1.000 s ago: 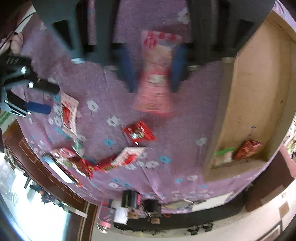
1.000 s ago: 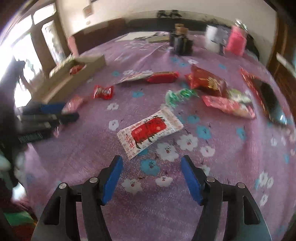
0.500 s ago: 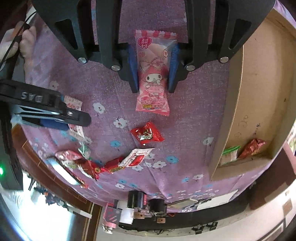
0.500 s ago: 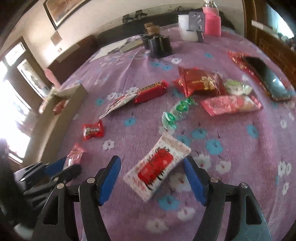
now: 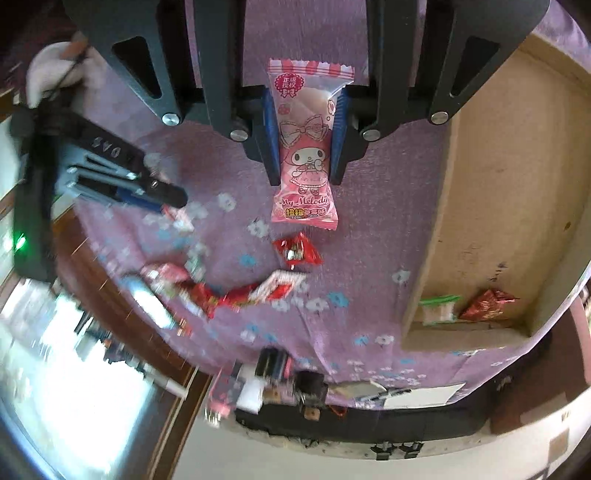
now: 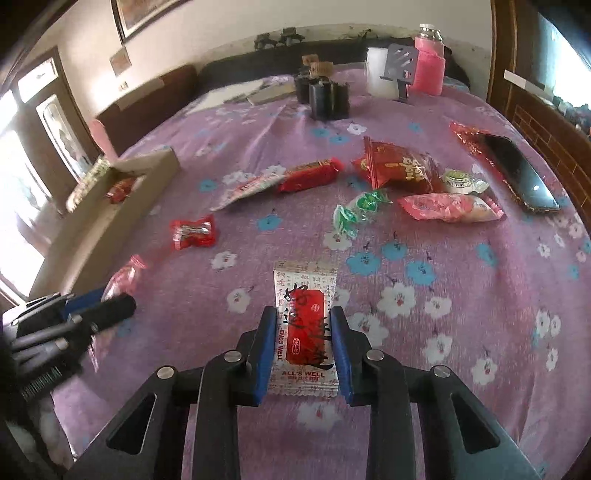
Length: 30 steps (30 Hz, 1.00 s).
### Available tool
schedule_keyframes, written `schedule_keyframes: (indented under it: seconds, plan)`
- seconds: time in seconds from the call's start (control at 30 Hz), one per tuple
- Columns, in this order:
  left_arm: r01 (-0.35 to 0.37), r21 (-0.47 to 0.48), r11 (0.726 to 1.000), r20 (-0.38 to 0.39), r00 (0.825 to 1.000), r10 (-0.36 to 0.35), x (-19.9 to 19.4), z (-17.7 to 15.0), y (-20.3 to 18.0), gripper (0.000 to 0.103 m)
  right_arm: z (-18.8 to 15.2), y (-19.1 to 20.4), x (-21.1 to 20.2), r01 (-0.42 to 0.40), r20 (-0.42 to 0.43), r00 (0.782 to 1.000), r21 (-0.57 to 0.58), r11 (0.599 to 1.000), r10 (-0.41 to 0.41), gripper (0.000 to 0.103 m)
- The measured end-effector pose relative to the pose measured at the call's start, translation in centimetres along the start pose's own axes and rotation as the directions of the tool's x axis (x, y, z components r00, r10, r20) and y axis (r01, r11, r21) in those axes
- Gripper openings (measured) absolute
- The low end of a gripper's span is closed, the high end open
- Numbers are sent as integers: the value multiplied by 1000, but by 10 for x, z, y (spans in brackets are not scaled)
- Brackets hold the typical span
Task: Organize snacks
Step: 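Carry both packets into the cardboard box and open both grippers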
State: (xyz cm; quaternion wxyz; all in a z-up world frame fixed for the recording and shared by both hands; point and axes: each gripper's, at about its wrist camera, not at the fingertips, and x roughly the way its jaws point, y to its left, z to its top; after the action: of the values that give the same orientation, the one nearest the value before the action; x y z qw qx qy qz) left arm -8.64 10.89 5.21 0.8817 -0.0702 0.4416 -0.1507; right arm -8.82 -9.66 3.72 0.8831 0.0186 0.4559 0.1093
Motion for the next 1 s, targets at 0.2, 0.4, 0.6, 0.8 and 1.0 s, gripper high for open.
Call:
schedule_keyframes:
  seconds: [0.2,0.4,0.6,0.8,1.0]
  plan:
    - [11,-72,997,88,996,-4,-53,14,43,22,15,25,-30,-93,55,994,-41,995,96,29]
    - [-130,-113,985,103,985,142,-81,36,104,22,44,74,-37,-210,47,975,-101,972,216,29]
    - [-216,-123,969,78,971,226,-73,70,148,22,84,136,-25,-288,28,955,-164,943,297,29]
    - [-246,-149,958,23,967,252,-28,101,182,22,120,190,25,-342,-53,940,-157,926,338,29]
    - [-250,-205,946,-42,968,247,17,107,209,22,127,214,91,-339,-137,936,-115,934,323,29]
